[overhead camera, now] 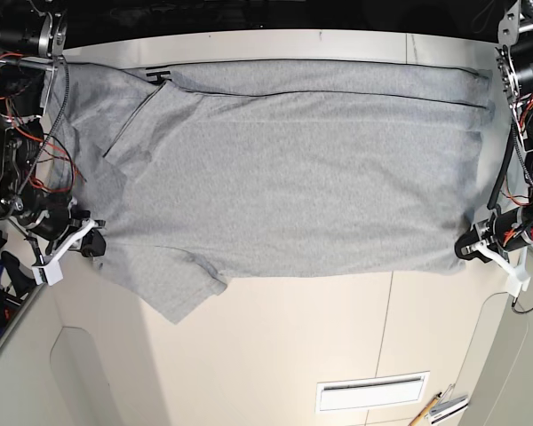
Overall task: Fold the T-shirt properly
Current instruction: 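Fold the gripped edge over onto the first fold with both grippers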
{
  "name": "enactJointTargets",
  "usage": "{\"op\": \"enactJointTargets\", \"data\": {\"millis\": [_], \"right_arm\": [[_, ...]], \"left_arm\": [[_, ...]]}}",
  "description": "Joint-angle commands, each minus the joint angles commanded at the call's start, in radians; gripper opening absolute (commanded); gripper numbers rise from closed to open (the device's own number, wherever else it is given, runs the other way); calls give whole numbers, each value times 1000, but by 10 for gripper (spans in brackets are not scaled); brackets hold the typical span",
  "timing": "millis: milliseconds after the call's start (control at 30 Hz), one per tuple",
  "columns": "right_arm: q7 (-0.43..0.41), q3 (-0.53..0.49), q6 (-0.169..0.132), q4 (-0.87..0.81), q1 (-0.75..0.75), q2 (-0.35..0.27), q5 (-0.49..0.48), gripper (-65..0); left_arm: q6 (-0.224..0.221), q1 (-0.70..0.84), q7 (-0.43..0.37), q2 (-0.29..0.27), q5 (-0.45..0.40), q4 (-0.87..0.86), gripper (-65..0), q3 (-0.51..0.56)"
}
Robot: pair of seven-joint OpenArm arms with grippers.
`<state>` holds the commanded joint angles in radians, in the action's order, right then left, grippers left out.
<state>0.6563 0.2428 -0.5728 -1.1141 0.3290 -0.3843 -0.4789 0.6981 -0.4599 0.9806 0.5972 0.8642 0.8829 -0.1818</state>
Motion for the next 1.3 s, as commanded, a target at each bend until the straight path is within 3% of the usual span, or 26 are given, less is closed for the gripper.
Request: {"op": "enactJointTargets", "data": {"millis": [100, 367, 500, 667, 767, 800, 967, 1133, 1233, 1300], "right_arm": [[9, 0, 0, -91, -76, -24, -33, -650], [41, 50, 0, -286, -267, -86, -90, -650], [41, 114, 0, -303, -342, -86, -116, -650], [40, 118, 1, -292, -382, -77, -131, -650], [35, 118, 1, -290, -381, -78, -133, -358], [20, 118, 2, -290, -376, -78, -135, -304], [-5, 118, 27, -291, -282, -68, -137, -294], [-21, 117, 27, -280, -176, 8, -40, -294], [-56, 102, 26, -204, -127, 53, 11, -294], [-122, 69, 26, -103, -90, 58, 29, -294]], "left_arm": [[0, 39, 73, 38, 76, 40, -650, 0], [0, 247, 139, 150, 222, 221, -650, 0], [0, 348, 140, 155, 224, 295, -650, 0], [0, 397, 137, 142, 225, 311, -650, 0], [0, 396, 137, 142, 232, 311, -650, 0], [0, 396, 137, 142, 237, 311, -650, 0], [0, 397, 138, 142, 236, 311, -650, 0], [0, 397, 139, 137, 236, 311, -650, 0], [0, 396, 138, 129, 236, 311, -650, 0], [0, 397, 139, 121, 236, 311, -650, 0]]}}
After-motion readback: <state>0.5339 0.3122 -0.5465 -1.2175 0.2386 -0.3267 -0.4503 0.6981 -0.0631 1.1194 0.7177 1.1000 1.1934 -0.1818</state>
